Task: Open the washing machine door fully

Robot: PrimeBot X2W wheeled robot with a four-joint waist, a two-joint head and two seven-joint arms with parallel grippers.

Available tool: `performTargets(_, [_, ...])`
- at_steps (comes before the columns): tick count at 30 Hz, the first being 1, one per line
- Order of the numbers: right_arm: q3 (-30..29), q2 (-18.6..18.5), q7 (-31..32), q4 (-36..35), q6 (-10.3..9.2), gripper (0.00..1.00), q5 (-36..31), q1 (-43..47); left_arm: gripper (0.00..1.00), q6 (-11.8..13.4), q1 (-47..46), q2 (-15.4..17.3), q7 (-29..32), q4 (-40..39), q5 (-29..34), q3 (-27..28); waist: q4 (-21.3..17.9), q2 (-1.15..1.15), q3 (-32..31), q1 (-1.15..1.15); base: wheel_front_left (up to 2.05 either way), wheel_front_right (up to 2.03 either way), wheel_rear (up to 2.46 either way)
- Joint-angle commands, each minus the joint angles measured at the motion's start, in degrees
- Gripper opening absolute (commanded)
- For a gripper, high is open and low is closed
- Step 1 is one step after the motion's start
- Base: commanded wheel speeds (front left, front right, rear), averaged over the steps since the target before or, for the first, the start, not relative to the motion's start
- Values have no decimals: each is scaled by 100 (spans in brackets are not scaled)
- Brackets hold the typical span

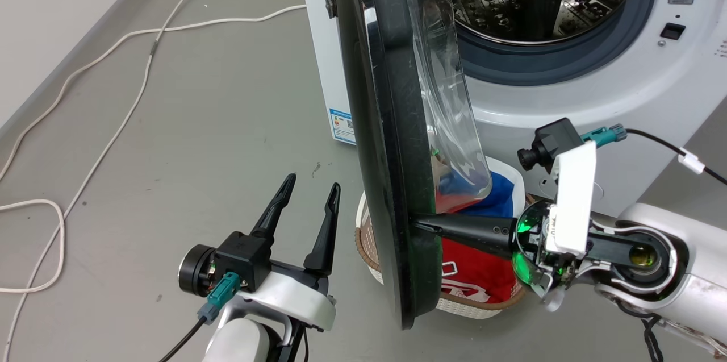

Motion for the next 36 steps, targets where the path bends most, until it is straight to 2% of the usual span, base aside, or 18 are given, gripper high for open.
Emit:
performTargets(1, [7,80,-23,31,16,0,-50,126,100,12,37,-2,-12,13,-3,6,26,0,-4,0,0,0,0])
performTargets(9, [-409,103,-639,149,4,0,-176,505,100,-16,86,1,-12,42,42,63,-103,0,-68,0,0,0,0])
performTargets(20, [-2061,-54,-2542,-78,15,0,-951,2172,100,-124,198,238,-12,170,-9,228,-744,0,-287,0,0,0,0])
performTargets(23, [-2384,-119,-2871,-55,16,0,-1325,2700,100,-143,268,321,-12,221,-61,273,-915,0,-358,0,0,0,0])
performTargets(24, [-2498,-122,-2935,16,15,26,-1424,2897,100,-149,299,340,-12,239,-70,288,-976,0,-372,0,0,0,0])
performTargets(25, [-2578,-103,-2974,82,16,46,-1561,3084,100,-154,333,368,-12,268,-92,308,-1038,0,-393,0,0,0,0])
performTargets(26, [-2674,-86,-3001,180,16,76,-1685,3250,100,-152,358,375,-12,289,-132,318,-1088,0,-409,0,0,0,0])
performTargets(27, [-2755,-50,-3019,283,16,95,-1821,3394,100,-157,372,393,-12,294,-151,345,-1141,0,-419,0,0,0,0])
performTargets(28, [-2876,10,-3023,381,16,100,-1950,3529,100,-161,389,411,-12,309,-168,354,-1182,0,-429,0,0,0,0])
performTargets(31, [-3391,268,-3021,850,16,100,-2538,3963,100,-152,475,446,-12,352,-256,413,-1338,0,-458,0,0,0,0])
performTargets(36, [-4577,837,-3024,1714,16,100,-4287,4430,100,-159,496,485,-12,420,-326,443,-1493,0,-493,0,0,0,0])
